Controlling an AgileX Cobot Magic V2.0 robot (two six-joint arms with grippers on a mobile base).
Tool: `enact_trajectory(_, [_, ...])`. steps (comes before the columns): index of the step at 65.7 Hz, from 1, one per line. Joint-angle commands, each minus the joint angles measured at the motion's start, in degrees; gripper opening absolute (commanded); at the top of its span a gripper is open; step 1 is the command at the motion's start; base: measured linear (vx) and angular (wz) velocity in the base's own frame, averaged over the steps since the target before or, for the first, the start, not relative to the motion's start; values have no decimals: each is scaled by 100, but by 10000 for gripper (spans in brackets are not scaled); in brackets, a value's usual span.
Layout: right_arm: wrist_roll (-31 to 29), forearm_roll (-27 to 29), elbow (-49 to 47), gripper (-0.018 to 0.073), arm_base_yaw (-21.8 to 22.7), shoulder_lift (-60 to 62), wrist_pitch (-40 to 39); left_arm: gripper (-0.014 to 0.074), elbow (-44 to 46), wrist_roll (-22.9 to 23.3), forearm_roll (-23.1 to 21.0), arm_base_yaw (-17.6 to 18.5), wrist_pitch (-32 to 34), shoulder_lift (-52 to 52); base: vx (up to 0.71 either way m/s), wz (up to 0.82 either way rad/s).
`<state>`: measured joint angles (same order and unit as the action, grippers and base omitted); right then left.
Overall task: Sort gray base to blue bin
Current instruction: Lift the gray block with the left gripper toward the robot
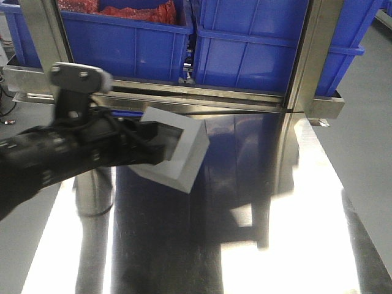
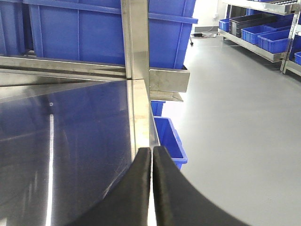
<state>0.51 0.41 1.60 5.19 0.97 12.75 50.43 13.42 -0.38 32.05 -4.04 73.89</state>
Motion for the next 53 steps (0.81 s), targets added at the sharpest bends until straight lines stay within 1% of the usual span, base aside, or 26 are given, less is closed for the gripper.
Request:
enact_trajectory(1, [-51, -41, 11, -5, 3, -83, -416, -8, -214, 28, 38, 28, 570, -896, 0, 0])
enact_trajectory(15, [-51, -41, 11, -5, 3, -83, -416, -8, -1017, 28, 38, 28, 482, -2435, 0, 0])
enact_trajectory(35, [-51, -41, 11, -5, 3, -83, -416, -8, -1978, 34, 38, 28, -216, -4519, 0, 0])
enact_trajectory(44, [-51, -41, 11, -5, 3, -83, -416, -7, -2262, 34, 38, 28, -396, -5281, 0, 0])
enact_trajectory(53, [-51, -41, 11, -5, 3, -83, -416, -7, -2370, 34, 38, 28, -541, -5810, 0, 0])
